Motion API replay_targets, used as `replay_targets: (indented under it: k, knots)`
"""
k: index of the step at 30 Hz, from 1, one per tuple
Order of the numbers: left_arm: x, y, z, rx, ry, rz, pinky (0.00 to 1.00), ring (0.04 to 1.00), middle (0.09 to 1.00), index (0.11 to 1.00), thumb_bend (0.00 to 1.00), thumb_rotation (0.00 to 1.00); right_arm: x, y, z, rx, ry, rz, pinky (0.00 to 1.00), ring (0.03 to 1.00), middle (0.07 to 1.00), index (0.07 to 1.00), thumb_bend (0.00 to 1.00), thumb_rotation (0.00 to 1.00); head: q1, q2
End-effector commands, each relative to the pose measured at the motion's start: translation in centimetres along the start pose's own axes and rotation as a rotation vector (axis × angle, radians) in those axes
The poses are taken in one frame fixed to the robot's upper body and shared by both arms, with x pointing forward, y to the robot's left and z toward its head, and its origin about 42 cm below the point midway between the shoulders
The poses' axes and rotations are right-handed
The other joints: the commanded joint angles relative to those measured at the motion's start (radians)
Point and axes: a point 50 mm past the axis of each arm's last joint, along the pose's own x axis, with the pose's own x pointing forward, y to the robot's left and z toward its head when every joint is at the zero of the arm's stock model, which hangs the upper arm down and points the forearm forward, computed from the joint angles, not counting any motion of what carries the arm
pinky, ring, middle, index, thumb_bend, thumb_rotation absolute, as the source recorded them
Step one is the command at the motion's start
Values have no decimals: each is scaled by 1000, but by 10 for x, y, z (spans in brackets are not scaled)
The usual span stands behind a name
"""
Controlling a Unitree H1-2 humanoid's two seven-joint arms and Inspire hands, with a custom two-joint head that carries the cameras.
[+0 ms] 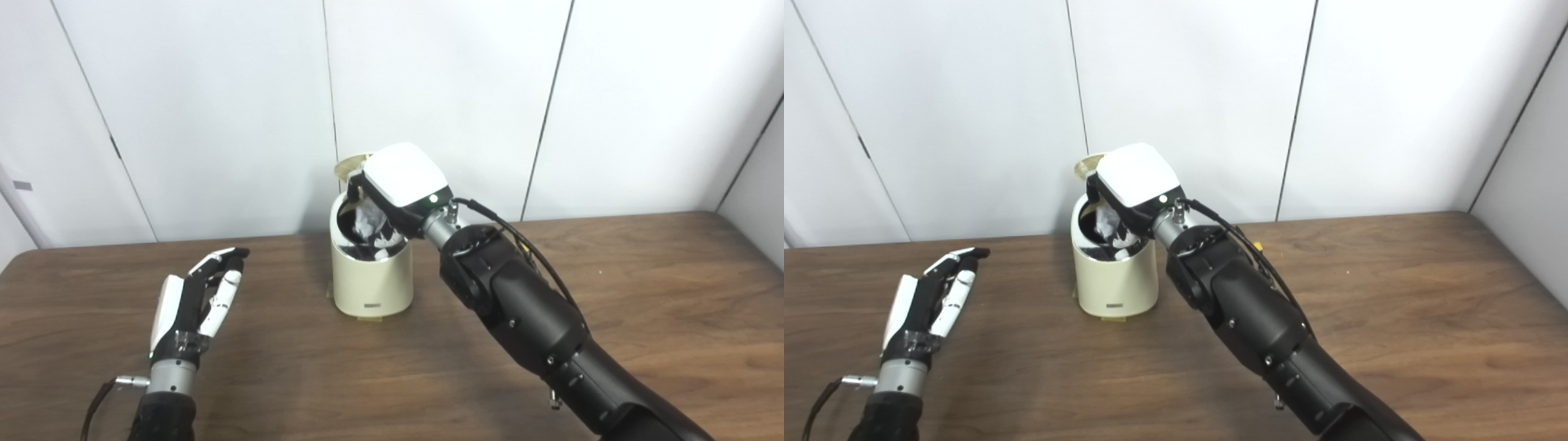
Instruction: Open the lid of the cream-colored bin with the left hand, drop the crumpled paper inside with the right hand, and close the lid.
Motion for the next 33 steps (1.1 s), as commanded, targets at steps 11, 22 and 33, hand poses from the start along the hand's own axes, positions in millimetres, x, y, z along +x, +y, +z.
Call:
replay_targets:
  k: [11, 22, 33]
  knots:
    - [11, 9, 15, 25, -71, 30, 754, 822, 828, 794, 480, 968, 6, -25, -6, -57, 31, -66, 632, 825, 899, 888, 1000, 317, 0, -2]
    - [10, 10, 15, 37, -72, 30, 766, 824, 827, 788, 473, 991, 0, -22, -8, 75, -103, -320, 372, 464, 561, 513, 618, 63, 0, 3]
    - [10, 10, 15, 36, -66, 26, 769, 826, 829, 785, 479, 998, -5, -25, -10, 195, -76, -441, 306, 446, 526, 452, 516, 0, 4, 5]
